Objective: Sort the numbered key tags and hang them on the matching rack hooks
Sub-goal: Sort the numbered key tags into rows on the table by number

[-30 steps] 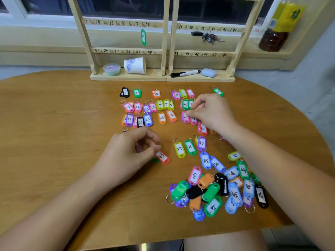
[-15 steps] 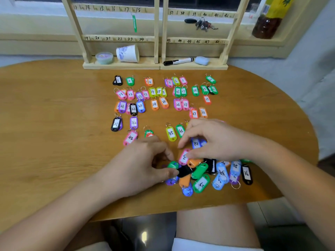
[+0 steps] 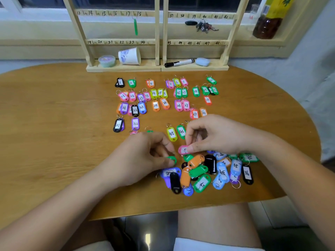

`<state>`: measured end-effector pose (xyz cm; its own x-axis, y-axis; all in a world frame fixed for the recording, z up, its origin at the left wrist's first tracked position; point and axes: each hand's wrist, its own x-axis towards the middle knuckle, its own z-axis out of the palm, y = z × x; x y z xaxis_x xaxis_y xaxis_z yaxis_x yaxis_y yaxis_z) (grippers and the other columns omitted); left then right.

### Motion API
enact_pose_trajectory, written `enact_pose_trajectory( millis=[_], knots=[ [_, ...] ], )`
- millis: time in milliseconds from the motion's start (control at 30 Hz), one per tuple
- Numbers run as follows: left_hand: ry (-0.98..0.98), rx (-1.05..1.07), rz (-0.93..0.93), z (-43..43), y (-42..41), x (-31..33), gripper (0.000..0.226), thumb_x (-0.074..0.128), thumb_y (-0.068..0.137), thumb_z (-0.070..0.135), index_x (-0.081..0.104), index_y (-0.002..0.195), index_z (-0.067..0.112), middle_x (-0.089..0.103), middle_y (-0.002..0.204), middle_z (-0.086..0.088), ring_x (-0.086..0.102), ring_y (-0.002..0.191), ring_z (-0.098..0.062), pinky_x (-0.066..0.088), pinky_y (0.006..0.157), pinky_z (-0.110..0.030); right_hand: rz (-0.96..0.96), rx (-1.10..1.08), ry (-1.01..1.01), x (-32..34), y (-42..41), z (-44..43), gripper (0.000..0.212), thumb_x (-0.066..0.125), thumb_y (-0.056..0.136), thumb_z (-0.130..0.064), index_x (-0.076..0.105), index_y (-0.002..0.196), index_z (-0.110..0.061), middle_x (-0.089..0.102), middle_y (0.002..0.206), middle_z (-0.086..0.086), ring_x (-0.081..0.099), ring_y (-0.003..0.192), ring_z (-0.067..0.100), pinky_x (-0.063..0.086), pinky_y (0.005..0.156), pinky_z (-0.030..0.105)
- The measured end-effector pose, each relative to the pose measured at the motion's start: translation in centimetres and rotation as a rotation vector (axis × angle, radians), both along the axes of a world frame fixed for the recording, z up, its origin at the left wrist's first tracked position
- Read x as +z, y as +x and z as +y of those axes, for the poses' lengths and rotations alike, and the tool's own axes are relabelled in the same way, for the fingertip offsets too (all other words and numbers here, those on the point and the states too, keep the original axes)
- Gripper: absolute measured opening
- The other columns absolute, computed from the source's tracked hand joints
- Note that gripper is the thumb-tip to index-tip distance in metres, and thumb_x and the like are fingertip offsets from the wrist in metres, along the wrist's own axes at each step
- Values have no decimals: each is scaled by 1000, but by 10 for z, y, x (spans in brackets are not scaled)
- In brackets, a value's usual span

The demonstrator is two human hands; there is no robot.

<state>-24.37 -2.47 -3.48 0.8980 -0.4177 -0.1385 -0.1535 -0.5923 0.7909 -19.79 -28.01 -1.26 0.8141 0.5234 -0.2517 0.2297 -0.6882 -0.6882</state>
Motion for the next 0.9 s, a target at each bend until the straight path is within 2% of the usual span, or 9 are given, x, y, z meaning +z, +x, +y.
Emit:
enact_pose_trajectory(
  millis=[67,200,333,433,500,567,667,767,900],
  knots=[
    [-92,43,-31,4,5,4,19,90,84,24,75,95,28,78,84,9,70,73,-3,53,70,-16,47,-83,149,1,2,-2,17,89,85,-16,76,96,-14,75,89,11,64,74,11,55,70,26],
    [-166,68,-166,12,19,14,12,89,84,26,78,88,25,78,83,8,67,72,-6,51,71,-24,97,-222,398,-1,5,1,22,86,85,-11,77,105,-7,76,94,21,70,78,17,59,76,27],
    [-191,41,-364,20,34,19,11,87,85,30,77,90,32,65,90,7,60,86,-16,46,79,-23,123,-334,616,-3,10,15,17,78,90,-2,72,106,0,75,82,19,71,72,24,57,65,28],
    [-175,73,-506,25,42,16,7,81,92,34,74,94,31,55,73,-3,52,66,-18,45,63,-34,134,-383,742,-3,10,30,14,76,90,-1,71,103,1,73,80,19,70,67,22,55,59,23],
    [-201,63,-516,27,44,15,8,77,97,33,72,96,27,60,65,-1,57,55,-21,49,56,-35,128,-401,801,-2,10,38,13,75,91,0,70,103,1,73,81,19,69,65,20,53,57,22],
    [-231,62,-518,29,44,14,6,76,98,28,72,95,24,70,68,1,67,53,-18,53,54,-36,104,-413,829,-1,12,42,13,75,92,0,70,103,0,74,82,17,70,68,22,54,60,24],
    [-281,114,-529,32,49,11,5,79,95,22,75,96,18,79,82,5,78,71,-12,61,66,-34,67,-446,849,-1,17,47,17,77,90,-4,71,106,1,73,81,18,71,71,25,56,63,28],
    [-402,192,-469,35,54,11,12,83,90,18,77,100,16,82,93,6,80,88,-12,64,79,-33,22,-454,835,-2,20,52,17,78,91,-5,71,106,0,74,81,18,73,72,28,58,65,30],
    [-591,238,-327,35,57,18,13,81,89,12,73,99,10,82,93,-4,81,92,-23,64,77,-34,-4,-455,828,-3,23,56,12,76,94,-5,72,105,-1,75,80,18,74,73,31,59,66,32]
  ],
)
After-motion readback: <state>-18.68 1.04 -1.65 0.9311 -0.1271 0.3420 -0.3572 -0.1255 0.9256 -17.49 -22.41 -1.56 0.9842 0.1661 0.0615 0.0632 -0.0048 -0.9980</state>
